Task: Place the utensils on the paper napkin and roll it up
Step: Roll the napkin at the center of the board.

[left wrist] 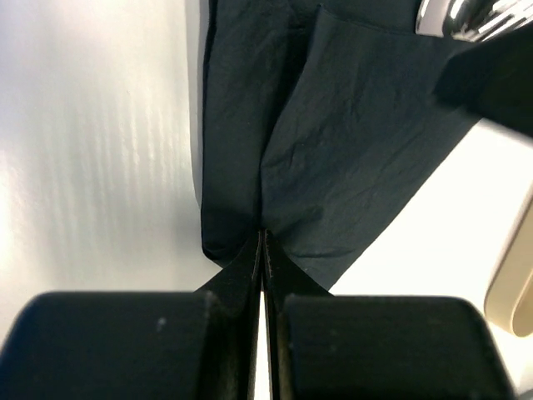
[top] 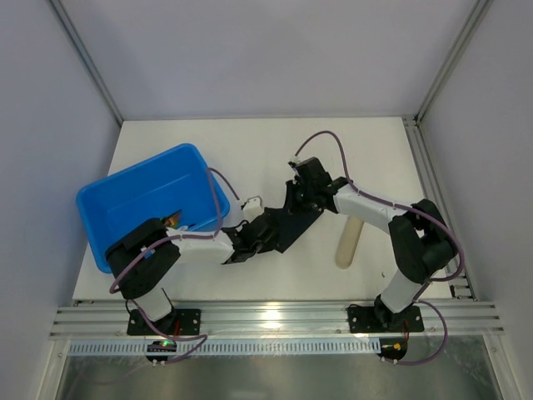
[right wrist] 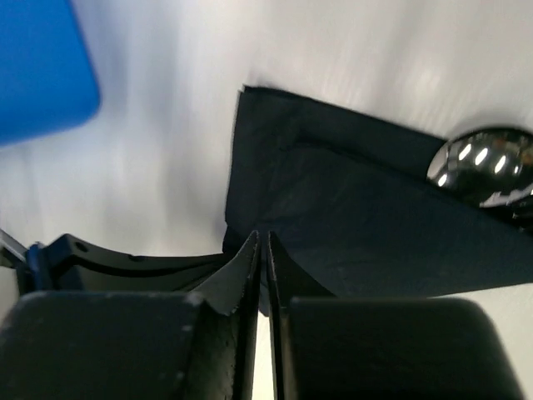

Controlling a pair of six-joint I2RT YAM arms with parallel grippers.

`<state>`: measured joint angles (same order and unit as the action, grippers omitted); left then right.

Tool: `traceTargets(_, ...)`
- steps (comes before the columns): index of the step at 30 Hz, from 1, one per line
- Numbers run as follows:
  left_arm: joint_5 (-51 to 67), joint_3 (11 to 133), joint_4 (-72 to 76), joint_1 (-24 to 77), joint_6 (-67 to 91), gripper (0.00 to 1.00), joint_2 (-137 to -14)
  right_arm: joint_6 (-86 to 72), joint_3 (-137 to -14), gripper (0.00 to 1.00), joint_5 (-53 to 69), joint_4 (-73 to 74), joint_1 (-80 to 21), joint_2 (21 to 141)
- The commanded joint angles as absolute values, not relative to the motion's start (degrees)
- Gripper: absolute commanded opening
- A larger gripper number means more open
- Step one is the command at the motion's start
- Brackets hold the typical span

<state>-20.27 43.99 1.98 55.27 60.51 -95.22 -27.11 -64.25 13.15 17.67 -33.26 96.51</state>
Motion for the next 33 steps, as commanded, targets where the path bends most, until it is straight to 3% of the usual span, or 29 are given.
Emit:
traceTargets(1,-21.00,42.10,-4.13,57.65,65.82,0.00,-98.09,-28.47,-59.60,0.06,14.76,13.73,-33.31,94.40)
traceTargets(15,-22.94,43.24,-3.87,61.26,71.80,0.00,-100.37,-29.53,-53.53,0.04,16.35,8.61,-34.54,96.15)
traceTargets(33,-26.80,43.50,-3.60,61.79,66.63,0.00,-96.16,-30.15,-50.36,0.04,13.71,8.52,-35.77,98.88)
